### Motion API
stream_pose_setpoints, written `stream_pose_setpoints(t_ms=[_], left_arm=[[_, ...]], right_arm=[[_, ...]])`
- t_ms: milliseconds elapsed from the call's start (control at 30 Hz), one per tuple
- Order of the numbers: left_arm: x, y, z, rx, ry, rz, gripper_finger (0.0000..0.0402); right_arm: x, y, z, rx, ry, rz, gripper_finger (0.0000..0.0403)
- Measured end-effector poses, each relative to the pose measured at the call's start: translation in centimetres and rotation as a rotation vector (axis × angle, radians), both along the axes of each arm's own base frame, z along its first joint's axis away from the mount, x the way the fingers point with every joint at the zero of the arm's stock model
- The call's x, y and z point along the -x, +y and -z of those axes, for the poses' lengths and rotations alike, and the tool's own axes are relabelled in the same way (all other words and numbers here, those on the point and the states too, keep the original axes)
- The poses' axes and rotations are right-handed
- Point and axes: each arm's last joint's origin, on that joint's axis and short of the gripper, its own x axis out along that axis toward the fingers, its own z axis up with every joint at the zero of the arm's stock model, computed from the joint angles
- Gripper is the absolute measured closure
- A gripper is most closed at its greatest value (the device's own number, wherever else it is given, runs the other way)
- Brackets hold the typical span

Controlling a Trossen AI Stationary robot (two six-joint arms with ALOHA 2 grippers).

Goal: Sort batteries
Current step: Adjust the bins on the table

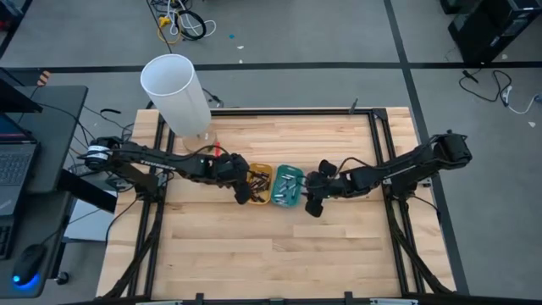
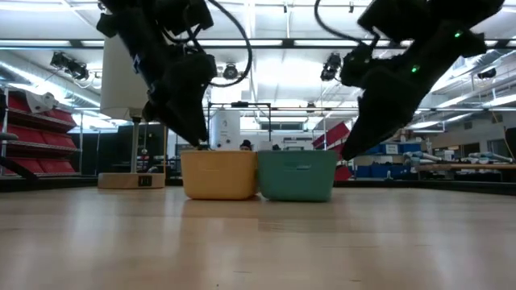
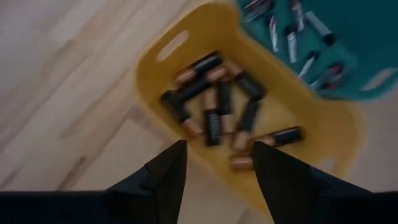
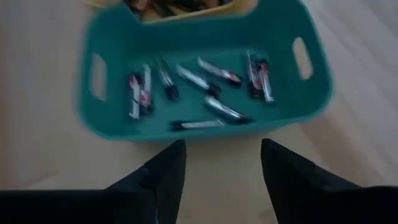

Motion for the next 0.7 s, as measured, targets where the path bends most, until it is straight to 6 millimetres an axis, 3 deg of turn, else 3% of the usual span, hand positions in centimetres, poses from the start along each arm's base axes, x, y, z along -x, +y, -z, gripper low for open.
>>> stream_pose_setpoints(t_ms=[200,467,600,700], left_arm=[[0.1,-0.6,-3.0,0.019,-0.204,0.046,0.0213],[2.7,0.5,-7.6,-0.09,-0.382,0.046,0.0251],[3.4,1.0,-7.5,-0.082,-0.344,-0.004,0.0271],[2.9,1.1,-4.7,-0.096,-0.276,-0.031,0.0286]], right_arm=[[1.3,1.3,-2.4,-0.001,-0.078,-0.032,0.021],[4.0,0.1,-7.1,0.087,-0.227,-0.06,0.0213],[5.1,-1.3,-7.6,0.099,-0.227,0.0,0.0222],[5.3,-2.2,-6.4,0.083,-0.206,0.012,0.0227]])
